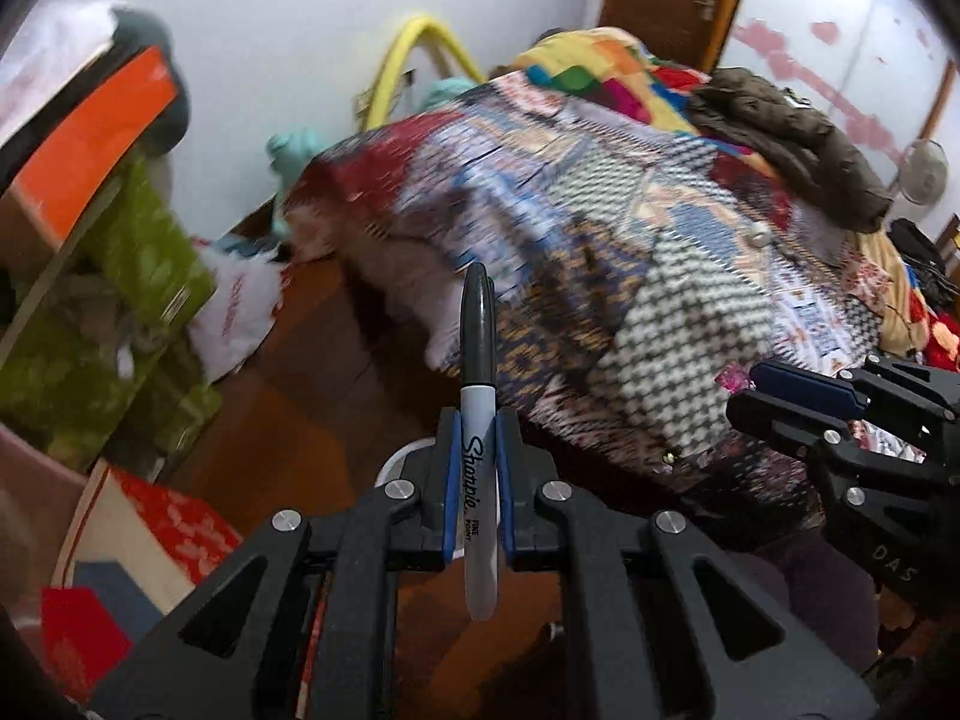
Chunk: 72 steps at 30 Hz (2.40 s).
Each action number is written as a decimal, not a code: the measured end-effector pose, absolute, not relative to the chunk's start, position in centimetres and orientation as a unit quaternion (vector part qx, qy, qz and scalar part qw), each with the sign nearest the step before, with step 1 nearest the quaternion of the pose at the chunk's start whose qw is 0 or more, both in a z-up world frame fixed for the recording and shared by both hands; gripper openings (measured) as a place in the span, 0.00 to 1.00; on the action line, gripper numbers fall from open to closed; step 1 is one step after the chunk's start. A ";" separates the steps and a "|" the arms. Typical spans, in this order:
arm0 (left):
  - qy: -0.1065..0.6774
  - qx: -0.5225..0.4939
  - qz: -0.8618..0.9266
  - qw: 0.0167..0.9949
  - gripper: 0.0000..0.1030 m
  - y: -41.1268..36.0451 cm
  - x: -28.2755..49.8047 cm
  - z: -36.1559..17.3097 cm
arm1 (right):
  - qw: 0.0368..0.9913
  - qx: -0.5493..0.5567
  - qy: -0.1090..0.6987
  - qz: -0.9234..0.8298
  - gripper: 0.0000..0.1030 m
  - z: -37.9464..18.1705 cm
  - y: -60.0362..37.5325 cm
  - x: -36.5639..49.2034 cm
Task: Collect trash
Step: 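Lift the keychain and Sharpie and carry them toward the bucket, then open both tools over the white bucket to drop keychain and Sharpie, then move both open tools back up to the items on the quilt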
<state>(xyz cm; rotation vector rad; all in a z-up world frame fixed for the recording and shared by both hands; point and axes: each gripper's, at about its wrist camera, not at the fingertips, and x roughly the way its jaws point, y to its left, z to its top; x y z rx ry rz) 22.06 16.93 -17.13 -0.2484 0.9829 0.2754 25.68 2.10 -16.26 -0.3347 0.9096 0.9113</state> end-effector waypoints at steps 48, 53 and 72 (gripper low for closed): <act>0.604 -0.231 0.146 0.749 0.17 23.1 25.5 -35.2 | 0.687 -0.242 0.553 0.405 0.32 -28.8 12.5 29.4; 0.590 -0.211 0.149 0.765 0.17 22.0 24.7 -32.7 | 0.696 -0.234 0.542 0.408 0.32 -27.4 11.0 28.8; 0.450 -0.141 0.143 0.870 0.17 14.4 23.8 -16.0 | 0.811 -0.142 0.416 0.387 0.32 -14.4 0.3 29.6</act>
